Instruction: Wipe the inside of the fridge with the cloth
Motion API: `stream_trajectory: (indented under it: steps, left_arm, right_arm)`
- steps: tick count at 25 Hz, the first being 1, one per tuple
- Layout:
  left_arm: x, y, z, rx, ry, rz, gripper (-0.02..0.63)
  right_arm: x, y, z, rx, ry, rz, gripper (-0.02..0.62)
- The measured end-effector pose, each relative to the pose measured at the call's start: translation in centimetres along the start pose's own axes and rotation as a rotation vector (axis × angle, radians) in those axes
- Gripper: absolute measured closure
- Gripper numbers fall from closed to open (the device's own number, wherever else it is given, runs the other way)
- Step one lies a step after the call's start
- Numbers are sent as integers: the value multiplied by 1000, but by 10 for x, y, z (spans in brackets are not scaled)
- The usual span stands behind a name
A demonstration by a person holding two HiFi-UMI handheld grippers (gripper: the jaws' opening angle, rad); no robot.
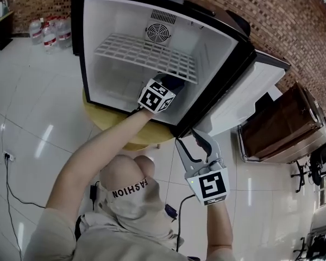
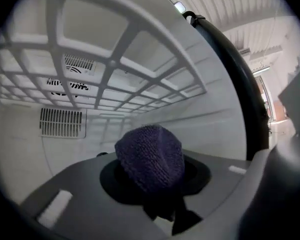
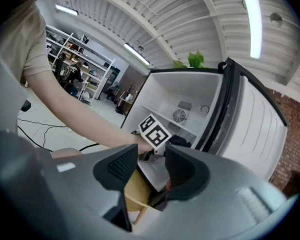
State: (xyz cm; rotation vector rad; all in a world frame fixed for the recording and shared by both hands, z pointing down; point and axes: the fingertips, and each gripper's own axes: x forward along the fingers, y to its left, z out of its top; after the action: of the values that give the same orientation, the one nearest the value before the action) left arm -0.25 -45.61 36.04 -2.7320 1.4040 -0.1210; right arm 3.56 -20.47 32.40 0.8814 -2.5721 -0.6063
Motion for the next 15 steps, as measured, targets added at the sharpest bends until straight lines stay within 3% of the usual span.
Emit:
stream_trajectory:
  steps: [4, 10, 12, 15]
  left_arm:
    - [27, 11, 21, -38, -105, -27, 474]
    - [44, 42, 46, -100, -183, 48, 474]
    - [48, 45, 45, -116, -180, 23, 481]
    - [38, 37, 44, -123, -182, -76, 483]
  right_arm:
    - [7, 6, -11, -3, -8, 26, 422]
    - [18, 17, -34, 33, 5, 77, 422]
    - [21, 19, -39, 42, 12, 86, 422]
    - [25, 24, -44, 46, 20, 103, 422]
